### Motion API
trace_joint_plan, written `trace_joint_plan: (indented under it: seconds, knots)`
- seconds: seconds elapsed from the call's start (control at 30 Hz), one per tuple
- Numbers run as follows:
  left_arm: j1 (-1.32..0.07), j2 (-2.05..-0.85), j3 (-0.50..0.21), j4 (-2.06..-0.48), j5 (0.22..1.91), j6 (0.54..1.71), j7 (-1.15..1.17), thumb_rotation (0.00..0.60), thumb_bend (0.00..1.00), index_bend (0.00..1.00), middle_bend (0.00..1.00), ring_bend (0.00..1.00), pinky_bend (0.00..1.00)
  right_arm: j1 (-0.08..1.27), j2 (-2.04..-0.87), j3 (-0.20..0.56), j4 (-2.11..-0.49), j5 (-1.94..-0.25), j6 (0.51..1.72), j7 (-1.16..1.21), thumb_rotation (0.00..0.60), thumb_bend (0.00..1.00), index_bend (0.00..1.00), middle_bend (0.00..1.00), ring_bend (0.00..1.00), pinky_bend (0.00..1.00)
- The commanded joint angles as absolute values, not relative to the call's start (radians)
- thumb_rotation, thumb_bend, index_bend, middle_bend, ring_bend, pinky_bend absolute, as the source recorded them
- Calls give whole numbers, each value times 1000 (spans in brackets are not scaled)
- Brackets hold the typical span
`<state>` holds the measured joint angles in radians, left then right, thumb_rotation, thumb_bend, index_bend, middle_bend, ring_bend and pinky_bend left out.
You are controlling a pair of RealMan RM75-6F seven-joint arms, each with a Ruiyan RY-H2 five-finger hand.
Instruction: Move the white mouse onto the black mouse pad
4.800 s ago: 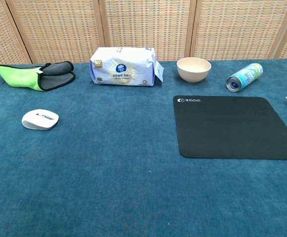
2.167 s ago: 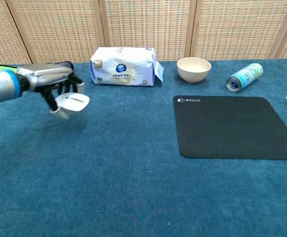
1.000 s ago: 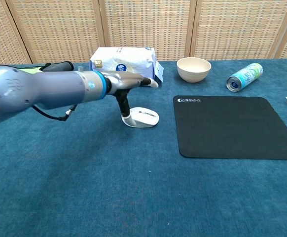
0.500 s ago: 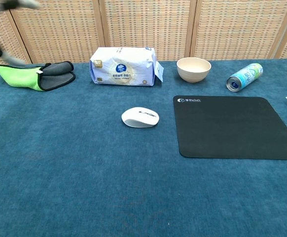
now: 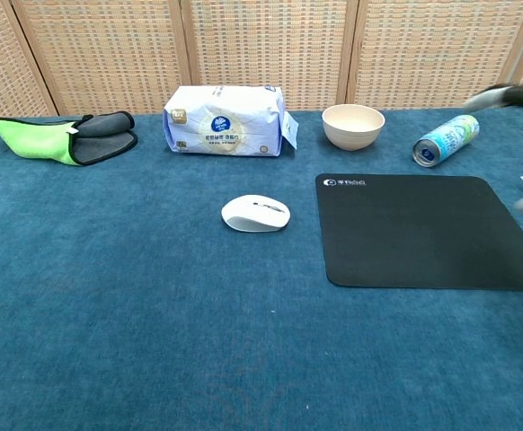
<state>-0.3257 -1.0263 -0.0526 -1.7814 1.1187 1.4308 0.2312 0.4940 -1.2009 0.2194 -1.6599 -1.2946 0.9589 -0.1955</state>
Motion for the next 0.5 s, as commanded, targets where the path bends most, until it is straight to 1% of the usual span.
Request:
trace_joint_plan:
  seconds: [0.03,0.1,0.23,0.3,0.4,0.5]
  knots:
    - [-320,-1033,-44,-1756,1154,1418,219,600,0,0,0,0,0,628,-1317,261,-1632,-1149,833,-310,600,0,0,0,0,0]
    - [-321,-1041,-44,-1739,1170,1406,221,600,0,0,0,0,0,690,-1373,275,-1594,-1071,799,-371,600,0,0,0,0,0]
    - [-312,-1048,-47,-1725,1198,1410,210,600,0,0,0,0,0,786,-1475,294,-1517,-931,783,-463,600,0,0,0,0,0]
    - [-307,-1045,-52,-1724,1199,1401,198,600,0,0,0,0,0,845,-1534,306,-1473,-831,775,-505,600,0,0,0,0,0]
    - [-306,-1034,-61,-1725,1192,1381,183,600,0,0,0,0,0,912,-1608,309,-1423,-728,787,-563,600,0,0,0,0,35]
    - [-303,-1030,-71,-1721,1186,1371,170,600,0,0,0,0,0,969,-1668,307,-1374,-673,810,-615,600,0,1,13,0,61]
